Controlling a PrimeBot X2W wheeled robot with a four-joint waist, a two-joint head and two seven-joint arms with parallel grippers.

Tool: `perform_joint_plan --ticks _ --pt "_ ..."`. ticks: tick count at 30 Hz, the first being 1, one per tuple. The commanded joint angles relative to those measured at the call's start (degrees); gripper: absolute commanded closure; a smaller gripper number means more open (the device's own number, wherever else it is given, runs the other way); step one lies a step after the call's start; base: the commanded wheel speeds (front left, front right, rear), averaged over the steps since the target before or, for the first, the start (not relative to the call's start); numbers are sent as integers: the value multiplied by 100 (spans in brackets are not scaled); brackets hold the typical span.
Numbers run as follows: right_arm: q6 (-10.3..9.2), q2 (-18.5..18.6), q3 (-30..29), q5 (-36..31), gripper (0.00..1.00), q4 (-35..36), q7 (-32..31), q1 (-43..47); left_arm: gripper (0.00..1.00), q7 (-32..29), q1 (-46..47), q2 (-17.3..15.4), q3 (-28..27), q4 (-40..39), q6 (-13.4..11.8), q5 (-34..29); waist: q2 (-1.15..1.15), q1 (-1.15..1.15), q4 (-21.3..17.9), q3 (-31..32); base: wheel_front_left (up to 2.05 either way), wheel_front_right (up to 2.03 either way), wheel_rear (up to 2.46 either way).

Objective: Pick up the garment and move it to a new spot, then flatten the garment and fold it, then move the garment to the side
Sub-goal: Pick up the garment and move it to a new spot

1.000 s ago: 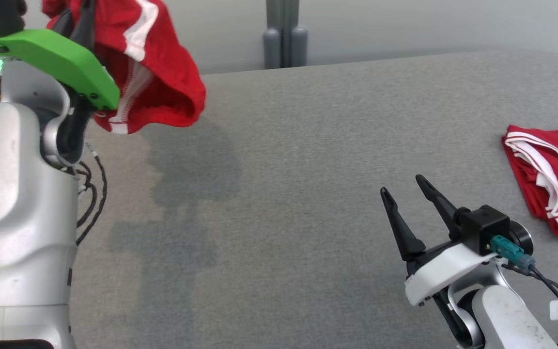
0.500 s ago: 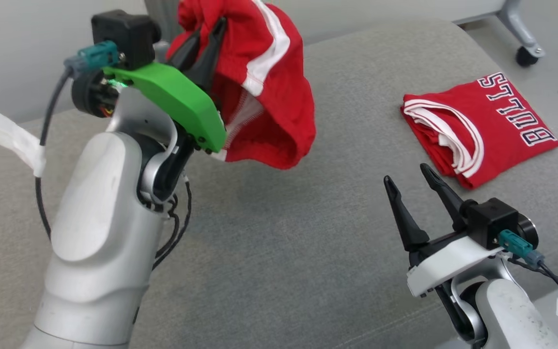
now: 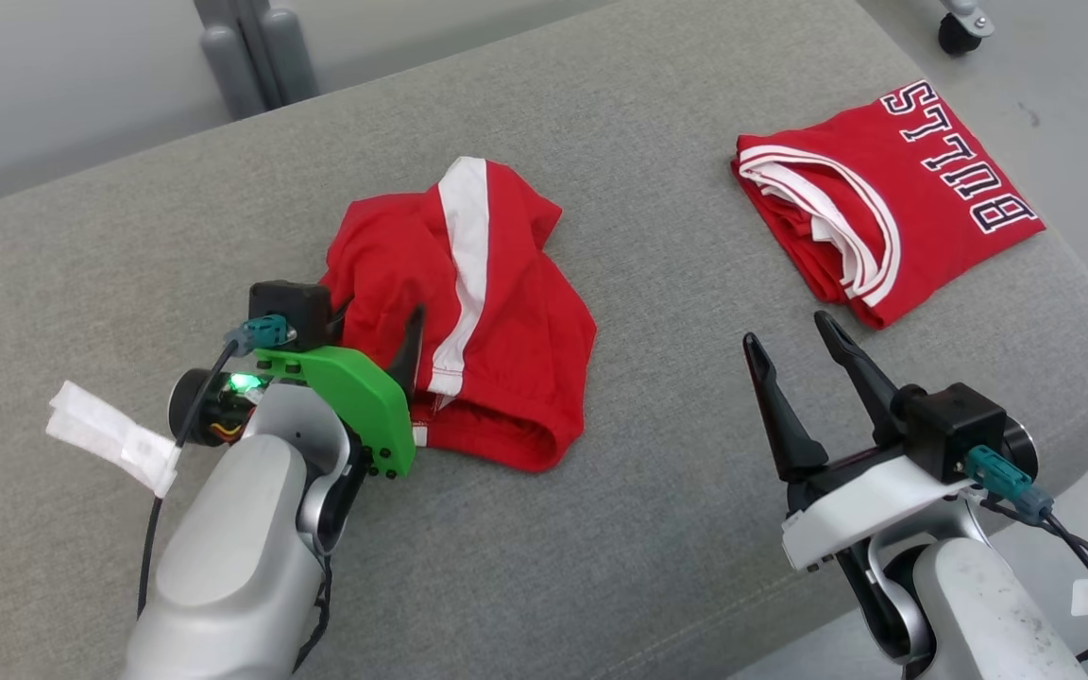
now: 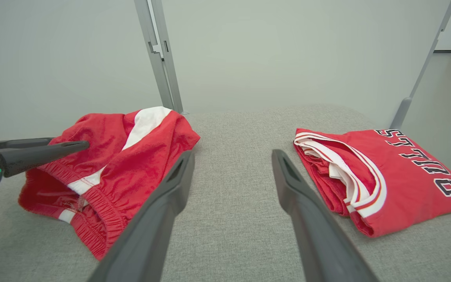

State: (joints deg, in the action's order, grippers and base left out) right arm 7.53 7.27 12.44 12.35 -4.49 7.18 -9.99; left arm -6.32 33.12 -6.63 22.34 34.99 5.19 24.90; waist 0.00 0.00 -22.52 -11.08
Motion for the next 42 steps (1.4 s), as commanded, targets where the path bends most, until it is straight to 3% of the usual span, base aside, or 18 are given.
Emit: perform_joint_plan --ticks 1,8,15,29,42 --pt "-9 -11 -19 -51 0 -26 50 -59 0 216 -58 20 -67 51 -19 66 0 0 143 81 0 0 0" --pt "-9 58 -98 -69 0 -71 22 56 0 1345 -392 190 -423 -104 -104 443 0 0 533 382 0 0 0" --pt "-9 42 -225 -53 0 -86 9 200 0 2019 -1021 -11 -802 -675 -160 530 0 0 959 632 0 0 0" --pt "-9 -19 -679 -141 0 -193 44 493 0 2149 -2792 -387 -1643 -2351 -240 58 0 0 1700 924 0 0 0" --pt "-9 -45 -814 -119 0 -594 38 613 0 2151 -3518 -291 -1786 -2449 -144 -252 0 0 1906 1099 0 0 0"
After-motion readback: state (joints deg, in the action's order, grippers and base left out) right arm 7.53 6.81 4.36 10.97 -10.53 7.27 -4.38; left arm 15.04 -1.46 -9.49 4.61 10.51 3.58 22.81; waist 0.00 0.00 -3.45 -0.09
